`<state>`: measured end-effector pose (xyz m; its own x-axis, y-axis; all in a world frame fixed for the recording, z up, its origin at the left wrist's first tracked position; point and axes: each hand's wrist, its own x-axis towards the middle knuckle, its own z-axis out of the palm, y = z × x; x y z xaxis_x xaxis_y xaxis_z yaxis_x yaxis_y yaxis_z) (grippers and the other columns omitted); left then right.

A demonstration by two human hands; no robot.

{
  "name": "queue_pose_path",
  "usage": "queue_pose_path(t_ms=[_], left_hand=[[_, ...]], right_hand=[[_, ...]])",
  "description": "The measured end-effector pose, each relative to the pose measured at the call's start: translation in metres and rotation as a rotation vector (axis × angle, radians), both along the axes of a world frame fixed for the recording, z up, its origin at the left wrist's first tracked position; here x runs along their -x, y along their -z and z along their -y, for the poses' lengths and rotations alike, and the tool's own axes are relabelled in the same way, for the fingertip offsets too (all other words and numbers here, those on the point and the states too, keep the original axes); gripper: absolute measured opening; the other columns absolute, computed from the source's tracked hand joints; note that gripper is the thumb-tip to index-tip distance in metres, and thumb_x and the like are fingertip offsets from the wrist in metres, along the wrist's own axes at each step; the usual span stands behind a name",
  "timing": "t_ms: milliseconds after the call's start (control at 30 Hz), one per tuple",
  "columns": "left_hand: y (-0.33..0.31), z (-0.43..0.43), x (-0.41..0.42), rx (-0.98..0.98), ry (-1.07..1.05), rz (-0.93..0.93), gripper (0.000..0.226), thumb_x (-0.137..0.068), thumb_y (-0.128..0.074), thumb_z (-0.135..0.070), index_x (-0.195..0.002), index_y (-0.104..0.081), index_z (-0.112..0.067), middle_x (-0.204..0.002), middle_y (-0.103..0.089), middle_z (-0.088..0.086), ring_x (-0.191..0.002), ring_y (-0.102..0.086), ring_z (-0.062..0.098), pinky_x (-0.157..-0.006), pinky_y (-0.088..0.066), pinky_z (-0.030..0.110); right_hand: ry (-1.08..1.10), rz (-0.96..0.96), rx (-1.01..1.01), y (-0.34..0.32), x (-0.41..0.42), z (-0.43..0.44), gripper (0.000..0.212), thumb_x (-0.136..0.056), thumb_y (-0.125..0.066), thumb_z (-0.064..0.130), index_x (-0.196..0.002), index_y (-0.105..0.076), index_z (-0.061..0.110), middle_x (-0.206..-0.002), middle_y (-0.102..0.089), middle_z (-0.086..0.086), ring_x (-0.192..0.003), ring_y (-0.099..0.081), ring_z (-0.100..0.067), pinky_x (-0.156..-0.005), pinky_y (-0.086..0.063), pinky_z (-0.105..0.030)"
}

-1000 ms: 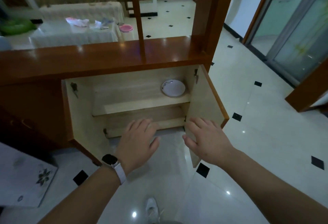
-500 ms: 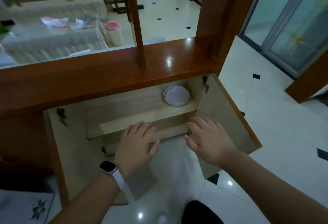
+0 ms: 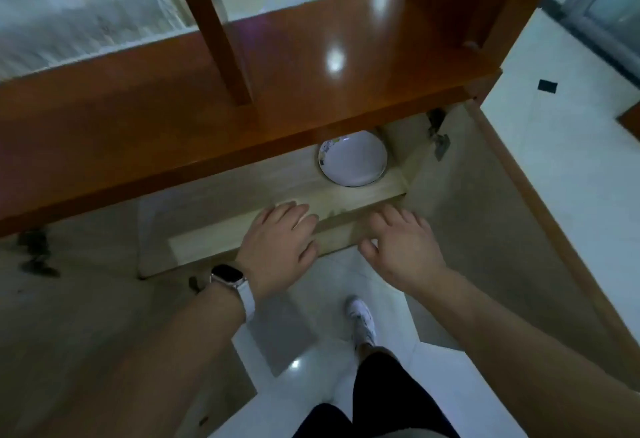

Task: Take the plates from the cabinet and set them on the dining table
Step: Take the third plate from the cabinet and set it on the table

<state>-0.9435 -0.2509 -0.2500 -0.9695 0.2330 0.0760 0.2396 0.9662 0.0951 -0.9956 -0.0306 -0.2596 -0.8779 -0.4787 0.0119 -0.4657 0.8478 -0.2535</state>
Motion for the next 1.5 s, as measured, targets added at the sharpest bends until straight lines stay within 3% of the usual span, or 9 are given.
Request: queue_pose_path(t_ms=[200,433,567,700,867,1033,1200,1367,1500], left_hand=[[0.086,0.018,0.071,-0.011,0.04,-0.044,0.037,-0.081,-0.064,-0.029,-0.112,-0.068,-0.01,-0.124,-0.065,0.017,-0.109,-0.059,0.037,-0.09,-0.046,0.045],[0.185,0.031,0.153,-0.195,-0.17,0.113,0.046,-0.083,-0.053,-0.036,-0.121,-0.062,-0.011,-0.121,-0.063,0.013,-0.107,-0.057,0.036,-0.087,-0.05,0.042],[0.231,0.031,0.201,-0.574,-0.509,0.233,0.048,-0.086,-0.054,-0.038,-0.125,-0.059,-0.009,-0.123,-0.062,0.016,-0.109,-0.058,0.032,-0.093,-0.046,0.035],[0.267,0.029,0.237,-0.871,-0.766,0.283,0.042,-0.091,-0.059,-0.03,-0.128,-0.053,-0.01,-0.1,-0.064,0.004,-0.099,-0.06,0.023,-0.078,-0.039,0.024],[0.27,0.033,0.279,-0.805,-0.58,0.197,0.024,-0.089,-0.054,-0.029,-0.087,-0.062,-0.007,-0.076,-0.063,0.004,-0.074,-0.056,0.017,-0.056,-0.036,0.024],[0.27,0.031,0.305,-0.774,-0.648,0.247,0.01,-0.084,-0.055,-0.014,-0.089,-0.062,-0.009,-0.074,-0.058,0.001,-0.066,-0.053,0.017,-0.049,-0.035,0.024],[0.276,0.037,0.311,-0.8,-0.66,0.273,0.018,-0.082,-0.056,-0.011,-0.097,-0.064,-0.007,-0.087,-0.062,0.007,-0.079,-0.058,0.024,-0.064,-0.043,0.028],[0.274,0.035,0.309,-0.789,-0.64,0.267,0.023,-0.082,-0.054,-0.009,-0.101,-0.067,-0.004,-0.09,-0.063,0.007,-0.081,-0.057,0.021,-0.053,-0.037,0.023],[0.27,0.038,0.3,-0.836,-0.64,0.275,0.025,-0.083,-0.054,-0.006,-0.104,-0.066,-0.001,-0.099,-0.067,0.011,-0.091,-0.061,0.023,-0.064,-0.04,0.024]], right_hand=[[0.061,0.061,-0.096,0.09,0.068,0.02,0.045,-0.09,-0.041,0.042,-0.12,-0.058,0.014,-0.122,-0.056,-0.007,-0.108,-0.05,-0.029,-0.085,-0.037,-0.039],[0.225,0.044,-0.003,0.18,0.142,0.039,0.039,-0.09,-0.047,0.039,-0.113,-0.058,0.009,-0.109,-0.062,-0.015,-0.096,-0.058,-0.037,-0.065,-0.035,-0.035],[0.488,0.206,0.247,0.22,0.175,0.04,0.033,-0.09,-0.048,0.036,-0.112,-0.058,0.013,-0.109,-0.067,-0.012,-0.101,-0.062,-0.032,-0.07,-0.041,-0.034],[0.667,0.303,0.503,0.247,0.196,0.034,0.035,-0.091,-0.051,0.035,-0.11,-0.058,0.006,-0.098,-0.067,-0.009,-0.092,-0.064,-0.031,-0.065,-0.033,-0.027],[0.758,0.419,0.739,0.262,0.214,0.042,0.036,-0.087,-0.056,0.03,-0.109,-0.059,0.002,-0.095,-0.068,-0.01,-0.088,-0.064,-0.028,-0.064,-0.036,-0.025],[0.807,0.422,0.837,0.268,0.233,0.055,0.034,-0.082,-0.065,0.017,-0.108,-0.056,-0.003,-0.108,-0.067,-0.018,-0.097,-0.063,-0.032,-0.074,-0.05,-0.033],[0.781,0.358,0.76,0.282,0.243,0.055,0.032,-0.082,-0.062,0.01,-0.11,-0.052,-0.002,-0.108,-0.065,-0.019,-0.094,-0.062,-0.031,-0.064,-0.036,-0.023],[0.774,0.317,0.772,0.282,0.242,0.058,0.028,-0.082,-0.059,0.001,-0.107,-0.052,-0.009,-0.09,-0.058,-0.012,-0.075,-0.052,-0.021,-0.055,-0.029,-0.018],[0.749,0.322,0.839,0.279,0.233,0.057,0.027,-0.081,-0.057,-0.002,-0.107,-0.053,-0.006,-0.09,-0.058,-0.006,-0.075,-0.053,-0.019,-0.051,-0.034,-0.01]])
